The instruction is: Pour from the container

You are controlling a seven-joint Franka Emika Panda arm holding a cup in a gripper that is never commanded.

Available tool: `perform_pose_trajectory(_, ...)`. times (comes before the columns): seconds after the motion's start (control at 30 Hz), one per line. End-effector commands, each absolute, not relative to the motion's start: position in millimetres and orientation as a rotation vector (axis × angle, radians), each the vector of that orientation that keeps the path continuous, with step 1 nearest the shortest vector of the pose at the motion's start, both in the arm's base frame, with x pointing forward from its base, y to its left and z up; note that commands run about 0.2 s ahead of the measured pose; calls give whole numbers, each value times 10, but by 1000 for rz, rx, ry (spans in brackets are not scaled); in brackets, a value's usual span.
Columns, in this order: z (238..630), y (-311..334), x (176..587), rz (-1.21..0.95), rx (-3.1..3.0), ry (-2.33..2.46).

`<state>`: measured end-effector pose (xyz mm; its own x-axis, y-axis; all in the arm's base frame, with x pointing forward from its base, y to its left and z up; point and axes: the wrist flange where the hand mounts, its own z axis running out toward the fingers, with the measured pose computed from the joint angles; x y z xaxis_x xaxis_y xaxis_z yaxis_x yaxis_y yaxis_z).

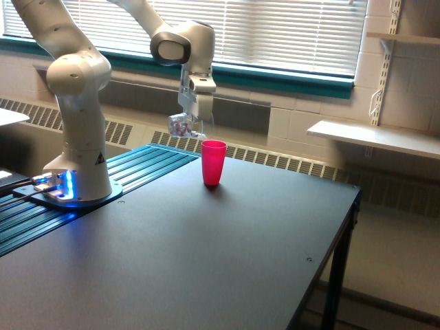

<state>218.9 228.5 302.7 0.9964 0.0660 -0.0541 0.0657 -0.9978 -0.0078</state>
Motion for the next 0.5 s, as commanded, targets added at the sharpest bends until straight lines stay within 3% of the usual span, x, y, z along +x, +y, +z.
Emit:
perform_pose_trajectory(0.03, 3011, 2341, 2267, 102, -3135, -32)
perform_pose_trajectory(0.5, 3095, 2508, 2412, 151, -3116, 36)
